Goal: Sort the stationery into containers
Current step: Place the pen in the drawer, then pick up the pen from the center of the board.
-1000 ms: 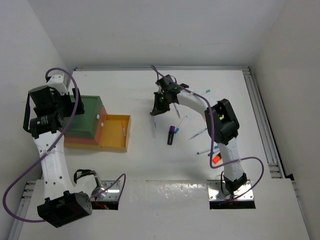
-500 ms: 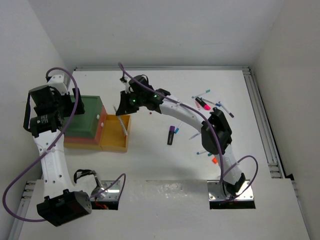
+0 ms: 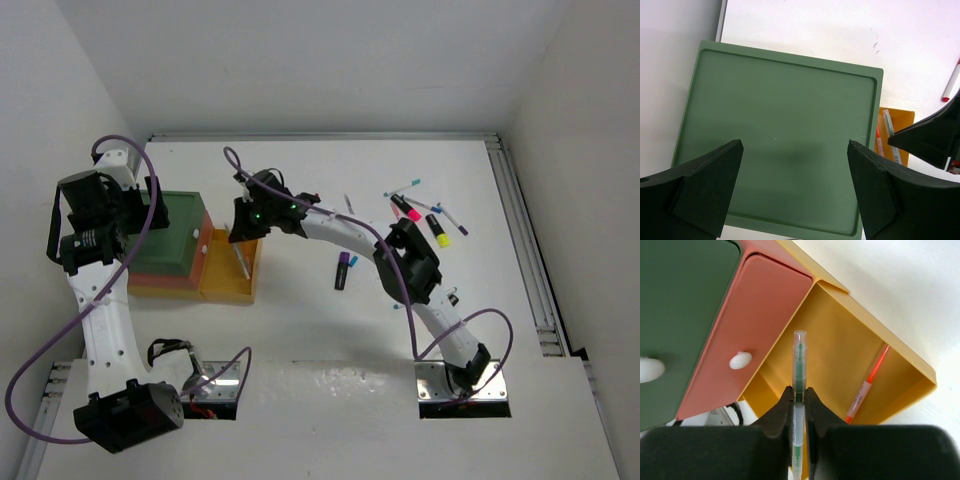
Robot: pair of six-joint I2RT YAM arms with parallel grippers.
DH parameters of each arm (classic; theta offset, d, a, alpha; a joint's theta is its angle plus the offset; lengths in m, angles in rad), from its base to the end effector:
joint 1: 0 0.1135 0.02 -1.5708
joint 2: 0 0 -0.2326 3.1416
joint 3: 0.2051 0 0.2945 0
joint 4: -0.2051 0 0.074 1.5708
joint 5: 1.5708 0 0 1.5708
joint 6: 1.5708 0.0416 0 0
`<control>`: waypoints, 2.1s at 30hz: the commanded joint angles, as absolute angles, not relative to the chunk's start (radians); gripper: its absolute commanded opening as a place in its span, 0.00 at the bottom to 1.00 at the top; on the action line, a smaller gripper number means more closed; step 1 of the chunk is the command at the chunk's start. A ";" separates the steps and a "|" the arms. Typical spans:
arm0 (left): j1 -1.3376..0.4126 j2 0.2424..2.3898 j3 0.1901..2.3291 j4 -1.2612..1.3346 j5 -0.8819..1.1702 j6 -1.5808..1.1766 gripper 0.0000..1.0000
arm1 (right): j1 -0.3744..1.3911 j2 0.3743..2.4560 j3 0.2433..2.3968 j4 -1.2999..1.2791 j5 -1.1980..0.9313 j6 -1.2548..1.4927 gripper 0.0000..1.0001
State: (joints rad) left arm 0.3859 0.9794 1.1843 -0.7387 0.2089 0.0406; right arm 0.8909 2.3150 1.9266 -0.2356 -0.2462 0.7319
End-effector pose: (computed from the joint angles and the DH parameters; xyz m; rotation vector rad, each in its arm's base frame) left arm 0.2433 0.0895 0.3656 -0.2357 2.0787 0.0382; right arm 0.3441 0.4418 0.1641 -0.3461 2.4073 1.1085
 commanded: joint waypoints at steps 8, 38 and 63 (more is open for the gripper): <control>0.385 0.971 1.221 -0.723 0.193 0.044 0.92 | 0.900 2.251 1.987 -0.247 -0.174 0.658 0.54; 0.311 1.031 1.345 -0.732 0.195 0.127 0.92 | 0.351 2.178 1.698 -0.589 0.055 0.209 0.55; 0.304 1.017 1.304 -0.716 0.195 0.094 0.92 | 0.393 2.347 1.790 -0.534 0.041 0.216 0.31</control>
State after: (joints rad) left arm 0.3187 1.0435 1.3037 -0.7486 0.1974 0.1104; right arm 0.3832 2.3238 1.7866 -0.5388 0.0414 0.2317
